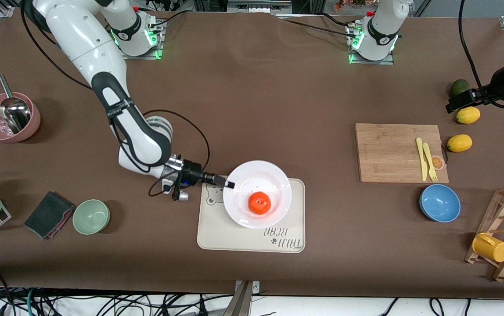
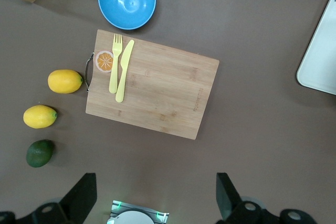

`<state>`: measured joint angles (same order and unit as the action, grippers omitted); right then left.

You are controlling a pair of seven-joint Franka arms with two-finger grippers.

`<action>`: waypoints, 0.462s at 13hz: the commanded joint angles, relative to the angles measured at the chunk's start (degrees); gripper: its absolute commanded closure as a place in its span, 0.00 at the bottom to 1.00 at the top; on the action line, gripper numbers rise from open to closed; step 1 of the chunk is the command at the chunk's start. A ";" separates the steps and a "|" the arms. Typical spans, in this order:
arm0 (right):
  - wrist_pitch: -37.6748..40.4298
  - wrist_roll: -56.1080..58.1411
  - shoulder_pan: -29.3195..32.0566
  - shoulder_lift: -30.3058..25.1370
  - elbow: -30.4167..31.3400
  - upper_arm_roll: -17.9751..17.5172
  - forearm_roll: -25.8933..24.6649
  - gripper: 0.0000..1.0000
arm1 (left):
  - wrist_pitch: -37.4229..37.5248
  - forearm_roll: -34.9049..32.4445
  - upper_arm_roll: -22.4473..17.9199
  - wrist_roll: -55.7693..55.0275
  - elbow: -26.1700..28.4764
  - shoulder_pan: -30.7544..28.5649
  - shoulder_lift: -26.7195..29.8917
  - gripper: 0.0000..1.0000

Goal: Place orange and plate with both arms
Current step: 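Slide the plate with the right gripper onto the bear tray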

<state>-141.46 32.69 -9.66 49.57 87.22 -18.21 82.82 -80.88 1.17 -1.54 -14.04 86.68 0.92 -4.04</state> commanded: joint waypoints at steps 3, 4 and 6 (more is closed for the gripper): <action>-0.48 -6.84 -0.53 12.11 -17.76 2.03 -6.52 1.00 | 0.02 1.46 -0.48 0.24 0.15 0.22 0.44 0.00; -0.48 -7.28 -0.53 12.83 -19.01 2.30 -6.61 1.00 | 0.02 1.46 -0.48 0.24 0.15 0.31 0.44 0.00; -0.57 -7.29 -0.62 13.97 -19.98 3.69 -6.70 1.00 | 0.11 1.46 -0.48 0.16 0.15 0.39 0.35 0.00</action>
<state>-141.63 27.04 -9.71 61.11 71.19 -15.31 77.24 -80.88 1.17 -1.54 -14.04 86.72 0.92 -4.06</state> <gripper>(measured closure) 0.952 0.000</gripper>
